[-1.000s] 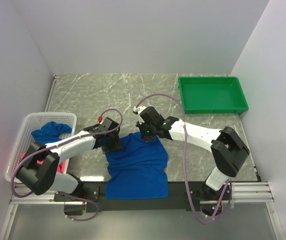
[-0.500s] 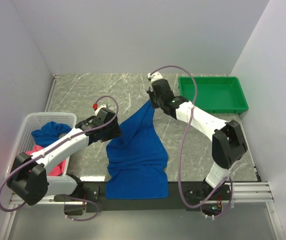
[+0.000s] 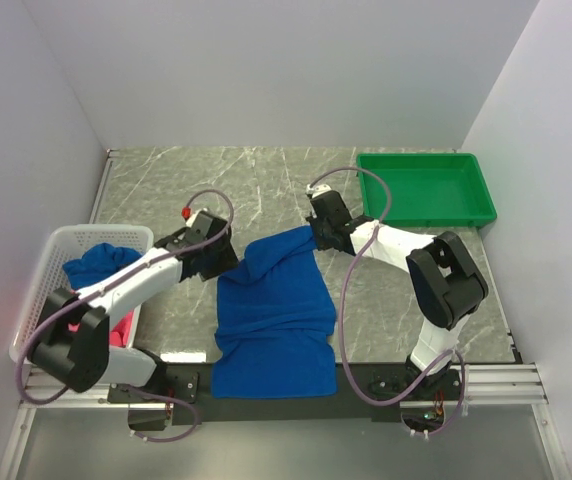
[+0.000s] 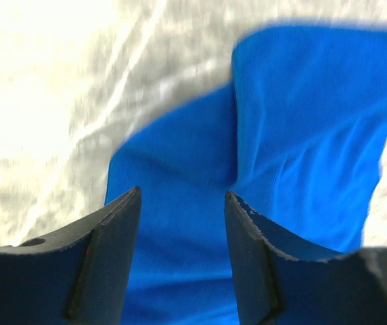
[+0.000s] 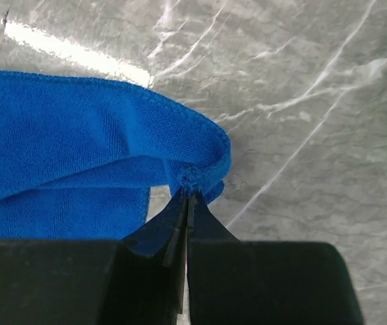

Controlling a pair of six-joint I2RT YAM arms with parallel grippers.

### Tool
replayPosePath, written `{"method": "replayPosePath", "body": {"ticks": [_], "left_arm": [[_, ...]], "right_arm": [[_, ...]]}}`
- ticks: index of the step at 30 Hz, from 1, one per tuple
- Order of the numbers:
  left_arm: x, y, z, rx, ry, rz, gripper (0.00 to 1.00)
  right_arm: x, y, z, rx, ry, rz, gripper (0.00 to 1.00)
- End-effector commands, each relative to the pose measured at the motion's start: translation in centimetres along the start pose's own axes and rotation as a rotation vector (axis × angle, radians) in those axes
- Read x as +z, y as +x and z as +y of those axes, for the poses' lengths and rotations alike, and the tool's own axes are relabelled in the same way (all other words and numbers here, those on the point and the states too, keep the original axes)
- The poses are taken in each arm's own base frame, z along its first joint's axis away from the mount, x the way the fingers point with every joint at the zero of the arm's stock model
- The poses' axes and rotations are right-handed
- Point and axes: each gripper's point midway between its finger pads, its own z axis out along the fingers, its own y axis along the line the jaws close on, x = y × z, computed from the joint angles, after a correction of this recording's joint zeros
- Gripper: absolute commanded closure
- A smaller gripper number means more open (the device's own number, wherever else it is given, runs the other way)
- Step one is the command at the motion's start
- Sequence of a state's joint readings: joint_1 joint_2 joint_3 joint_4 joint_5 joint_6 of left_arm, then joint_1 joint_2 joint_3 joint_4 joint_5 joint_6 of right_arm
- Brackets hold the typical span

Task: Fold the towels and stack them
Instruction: Flatten out the crumpled towel

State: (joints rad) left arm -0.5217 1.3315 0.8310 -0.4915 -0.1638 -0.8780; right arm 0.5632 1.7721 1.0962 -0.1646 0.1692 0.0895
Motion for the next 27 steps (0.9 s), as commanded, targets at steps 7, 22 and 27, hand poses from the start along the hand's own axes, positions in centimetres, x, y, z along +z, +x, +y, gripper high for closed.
{"method": "replayPosePath", "body": {"ticks": [7,22,27], "left_arm": [[4.2,-4.6,-6.1,-0.102,0.150,0.041,0.45],[9.5,-3.9,-5.0,-0.138,0.036,0.118,0.53],[10.5,-3.1,-4.7,-0.139,0.024,0.139,0.61]], "right_arm": [[0.3,-1.6,1.5,0.050,-0.062,-0.079,1.00],[0.3,-1.7,2.1,0.062,-0.098,-0.081,1.00],[0.4,-1.7,2.4,0.061,-0.105,-0.078,1.00]]}}
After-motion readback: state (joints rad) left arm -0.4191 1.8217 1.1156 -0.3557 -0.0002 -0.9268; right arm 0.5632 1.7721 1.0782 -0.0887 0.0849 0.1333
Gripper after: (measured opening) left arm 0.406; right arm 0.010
